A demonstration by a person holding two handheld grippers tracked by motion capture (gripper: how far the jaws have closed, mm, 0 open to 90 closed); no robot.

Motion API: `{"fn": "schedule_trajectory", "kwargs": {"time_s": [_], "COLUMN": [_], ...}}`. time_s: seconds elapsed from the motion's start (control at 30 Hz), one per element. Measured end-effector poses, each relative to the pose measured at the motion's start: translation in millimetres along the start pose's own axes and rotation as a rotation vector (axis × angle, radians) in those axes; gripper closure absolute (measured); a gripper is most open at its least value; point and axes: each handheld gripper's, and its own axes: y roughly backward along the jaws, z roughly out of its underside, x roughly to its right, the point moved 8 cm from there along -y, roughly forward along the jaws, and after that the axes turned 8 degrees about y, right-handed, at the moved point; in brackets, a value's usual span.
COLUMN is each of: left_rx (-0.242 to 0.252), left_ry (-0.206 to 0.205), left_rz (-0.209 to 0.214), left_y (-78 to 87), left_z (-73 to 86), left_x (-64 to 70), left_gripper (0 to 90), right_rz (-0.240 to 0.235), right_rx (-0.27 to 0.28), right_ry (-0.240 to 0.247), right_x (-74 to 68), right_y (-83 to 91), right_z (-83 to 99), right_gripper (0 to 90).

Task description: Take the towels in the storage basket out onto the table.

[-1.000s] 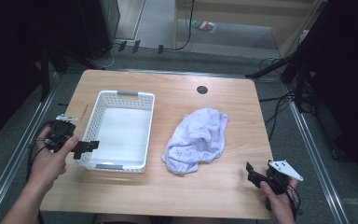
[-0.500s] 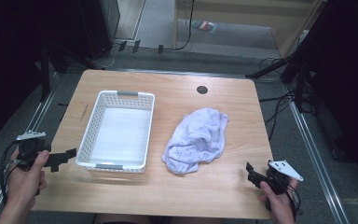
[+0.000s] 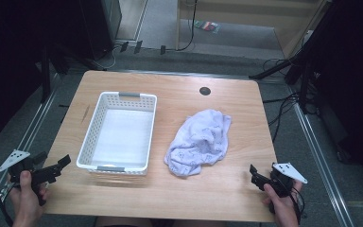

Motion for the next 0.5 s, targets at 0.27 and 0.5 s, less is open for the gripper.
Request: {"fn": "schedule_trajectory", "kwargs": {"time_s": [0.27,0.5], "left_rx": [0.015,0.012], "left_ry": [-0.001,0.026], "left_rz": [0.0,-0.002], "left_y": [-10.8,-16.1], "left_z": [4.3,8.0], "left_x": [-10.0,-10.8], "left_gripper": [0.0,0.0], "right_rz": [0.004,0.02], "right_rx": [0.034,0.029], "right_ry": [-0.003,0.002], "right_x": [-0.2,0.5], "right_y": [4.4,4.4], "right_z": [-0.8,-0.3], "right_gripper": [13.7,13.6]}}
